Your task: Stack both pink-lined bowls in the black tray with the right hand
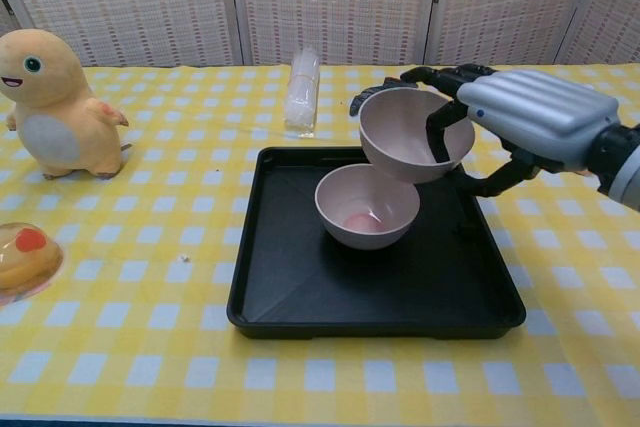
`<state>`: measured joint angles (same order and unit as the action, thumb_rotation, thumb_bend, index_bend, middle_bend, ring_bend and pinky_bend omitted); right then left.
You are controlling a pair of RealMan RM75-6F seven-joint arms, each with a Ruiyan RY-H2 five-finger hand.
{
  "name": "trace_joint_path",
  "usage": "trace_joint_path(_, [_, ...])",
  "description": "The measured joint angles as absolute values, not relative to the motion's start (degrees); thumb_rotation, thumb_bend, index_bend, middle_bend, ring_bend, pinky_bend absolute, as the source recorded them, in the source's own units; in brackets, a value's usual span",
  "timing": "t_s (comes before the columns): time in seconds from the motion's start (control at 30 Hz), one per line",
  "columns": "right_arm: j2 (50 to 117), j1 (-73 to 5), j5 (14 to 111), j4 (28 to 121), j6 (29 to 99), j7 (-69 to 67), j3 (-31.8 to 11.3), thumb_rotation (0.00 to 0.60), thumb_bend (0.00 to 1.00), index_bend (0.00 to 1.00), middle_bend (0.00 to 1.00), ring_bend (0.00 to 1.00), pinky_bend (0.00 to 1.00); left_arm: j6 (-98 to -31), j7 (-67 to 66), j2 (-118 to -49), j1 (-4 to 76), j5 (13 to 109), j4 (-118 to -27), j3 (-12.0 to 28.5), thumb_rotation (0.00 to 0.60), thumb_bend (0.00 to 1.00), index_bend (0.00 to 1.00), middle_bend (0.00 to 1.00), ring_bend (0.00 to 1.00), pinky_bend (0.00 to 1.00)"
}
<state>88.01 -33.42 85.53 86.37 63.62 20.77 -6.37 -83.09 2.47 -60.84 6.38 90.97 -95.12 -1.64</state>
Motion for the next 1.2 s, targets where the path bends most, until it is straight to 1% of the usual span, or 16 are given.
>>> trace_joint_path(0.43, [93.9,-36.9,82.9,82.2,58.9,21.6,-6.6,0.600,0.44,0.68,0.04,0.00,0.00,-84.5,3.9,-60.1,5.8,91.2,-95.0,-1.4,0.600,0.32,0.00,0.08,0.12,0.11])
trace_joint_path(0.57, [94.0,-37.2,83.6,81.9,58.6,20.2,-6.1,0.600,0.44,0.52,0.01,0.00,0.00,-84.8,4.1,-60.0,5.7,91.3,-95.0,-1.3,0.600,0.32,0.00,0.08,0.12,0.11])
trace_joint_path(0.7, [93.2,-37.0,84.5,82.2,59.5,19.4,-5.4,0.600,0.44,0.39,0.00,0.00,0.00,-84.9,4.2,-59.9,5.6,91.4,-94.9,-1.4,0.600,0.32,0.00,0.08,0.12,0.11])
trace_joint_path(0.8, [92.0,-36.4,84.6,83.4,60.1,19.5,-5.0,0.600,0.44,0.35,0.00,0.00,0.00,-84.8,4.0,-60.0,5.6,91.5,-94.9,-1.4,0.600,0.32,0.00,0.08,0.12,0.11])
trace_joint_path(0.97, [89.4,-35.1,84.9,85.6,62.0,20.0,-4.3,0.600,0.44,0.34,0.00,0.00,0.00,-84.8,3.0,-60.3,5.5,91.3,-95.0,-1.3,0.600,0.32,0.00,0.08,0.12,0.11])
trace_joint_path(1.07, [87.9,-33.8,85.6,86.6,64.3,20.0,-3.8,0.600,0.44,0.32,0.00,0.00,0.00,-84.8,2.3,-60.5,5.5,91.4,-95.1,-1.4,0.600,0.32,0.00,0.08,0.12,0.11])
trace_joint_path(1.13, [86.4,-32.4,86.3,87.3,66.7,19.7,-3.3,0.600,0.44,0.29,0.00,0.00,0.00,-84.8,2.0,-60.6,5.5,91.4,-95.1,-1.3,0.600,0.32,0.00,0.08,0.11,0.09])
trace_joint_path(1.2, [84.7,-30.8,86.8,87.9,69.2,19.2,-2.8,0.600,0.44,0.24,0.00,0.00,0.00,-85.1,1.4,-60.8,5.4,91.2,-94.9,-1.2,0.600,0.32,0.00,0.07,0.09,0.04])
